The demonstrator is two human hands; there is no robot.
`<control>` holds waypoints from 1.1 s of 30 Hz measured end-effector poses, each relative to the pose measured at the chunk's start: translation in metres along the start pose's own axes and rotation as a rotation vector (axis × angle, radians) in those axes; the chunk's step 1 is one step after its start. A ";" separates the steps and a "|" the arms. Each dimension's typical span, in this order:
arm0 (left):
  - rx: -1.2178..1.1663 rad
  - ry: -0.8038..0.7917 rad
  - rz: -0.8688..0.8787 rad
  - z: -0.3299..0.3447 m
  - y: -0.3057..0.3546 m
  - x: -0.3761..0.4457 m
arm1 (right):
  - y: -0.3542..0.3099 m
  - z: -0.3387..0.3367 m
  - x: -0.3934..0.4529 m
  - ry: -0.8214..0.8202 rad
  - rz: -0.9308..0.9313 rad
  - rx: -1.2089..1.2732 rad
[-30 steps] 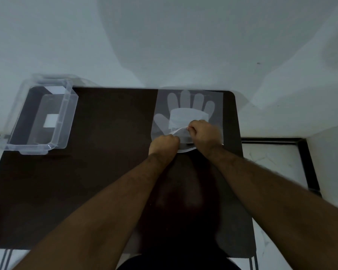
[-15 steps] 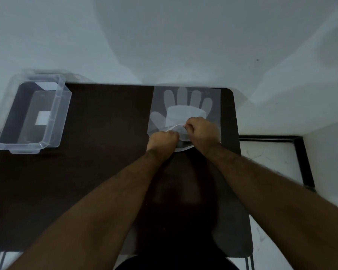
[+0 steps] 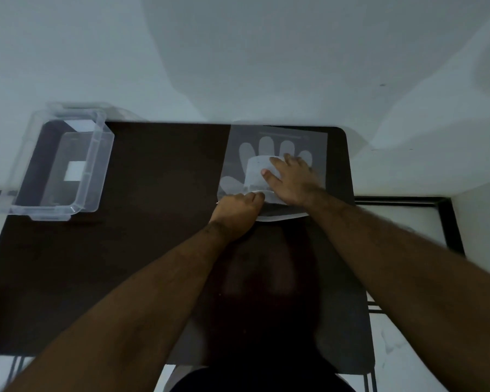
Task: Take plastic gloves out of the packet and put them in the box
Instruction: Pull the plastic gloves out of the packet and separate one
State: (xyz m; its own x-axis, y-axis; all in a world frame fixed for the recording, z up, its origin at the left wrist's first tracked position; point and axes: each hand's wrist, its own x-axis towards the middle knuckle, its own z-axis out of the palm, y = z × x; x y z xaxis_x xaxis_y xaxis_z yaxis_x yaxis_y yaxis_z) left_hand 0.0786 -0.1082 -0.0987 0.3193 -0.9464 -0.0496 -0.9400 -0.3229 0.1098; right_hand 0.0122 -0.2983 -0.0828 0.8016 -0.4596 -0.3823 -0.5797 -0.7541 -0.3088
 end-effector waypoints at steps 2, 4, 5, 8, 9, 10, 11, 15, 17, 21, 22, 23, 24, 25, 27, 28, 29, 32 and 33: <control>-0.003 0.002 0.034 0.000 0.002 -0.009 | 0.002 0.001 0.006 -0.058 0.034 -0.040; -0.027 0.029 0.063 0.001 0.005 -0.020 | 0.002 0.003 0.009 -0.079 0.059 -0.056; -0.043 0.055 0.081 0.001 0.007 -0.027 | 0.001 0.004 0.010 -0.095 0.067 -0.060; -0.054 0.116 0.128 0.008 0.012 -0.042 | -0.003 0.004 0.008 -0.138 0.084 -0.073; -0.050 0.129 0.135 0.011 0.015 -0.045 | -0.003 0.005 0.007 -0.136 0.088 -0.075; -0.043 0.136 0.138 0.014 0.018 -0.049 | -0.004 0.005 0.008 -0.134 0.092 -0.077; -0.038 0.143 0.138 0.016 0.021 -0.052 | -0.005 0.005 0.009 -0.134 0.096 -0.082; -0.027 0.116 0.120 0.021 0.034 -0.067 | -0.005 0.003 0.012 -0.140 0.088 -0.086; -0.054 0.097 0.106 0.024 0.041 -0.075 | -0.002 0.002 0.014 -0.141 0.078 -0.080; -0.045 0.047 0.115 0.027 0.050 -0.095 | 0.004 0.005 0.022 -0.138 0.064 -0.080; -0.045 0.050 0.122 0.027 0.051 -0.101 | 0.004 0.005 0.024 -0.138 0.066 -0.083; -0.041 0.050 0.124 0.029 0.052 -0.107 | 0.004 0.005 0.025 -0.124 0.066 -0.100; -0.033 0.044 0.118 0.031 0.053 -0.112 | 0.002 0.006 0.025 -0.088 0.059 -0.128; -0.033 0.036 0.109 0.032 0.055 -0.117 | 0.000 0.007 0.022 -0.028 0.041 -0.155; -0.051 0.028 0.094 0.034 0.056 -0.128 | -0.009 0.013 0.008 0.097 -0.030 -0.165; -0.067 0.035 0.087 0.034 0.057 -0.132 | -0.014 0.019 -0.003 0.136 -0.078 -0.157; -0.076 0.053 0.079 0.034 0.058 -0.137 | -0.018 0.027 -0.017 0.161 -0.123 -0.153; -0.082 0.105 0.068 0.034 0.060 -0.149 | -0.026 0.051 -0.053 0.190 -0.180 -0.173; -0.081 0.121 0.065 0.035 0.061 -0.153 | -0.027 0.057 -0.060 0.187 -0.179 -0.185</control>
State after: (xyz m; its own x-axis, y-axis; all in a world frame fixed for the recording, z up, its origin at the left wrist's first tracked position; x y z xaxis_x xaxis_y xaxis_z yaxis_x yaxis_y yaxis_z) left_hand -0.0316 0.0175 -0.1195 0.2745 -0.9583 0.0792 -0.9481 -0.2560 0.1886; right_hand -0.0289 -0.2235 -0.1012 0.9116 -0.3770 -0.1639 -0.4038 -0.8957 -0.1861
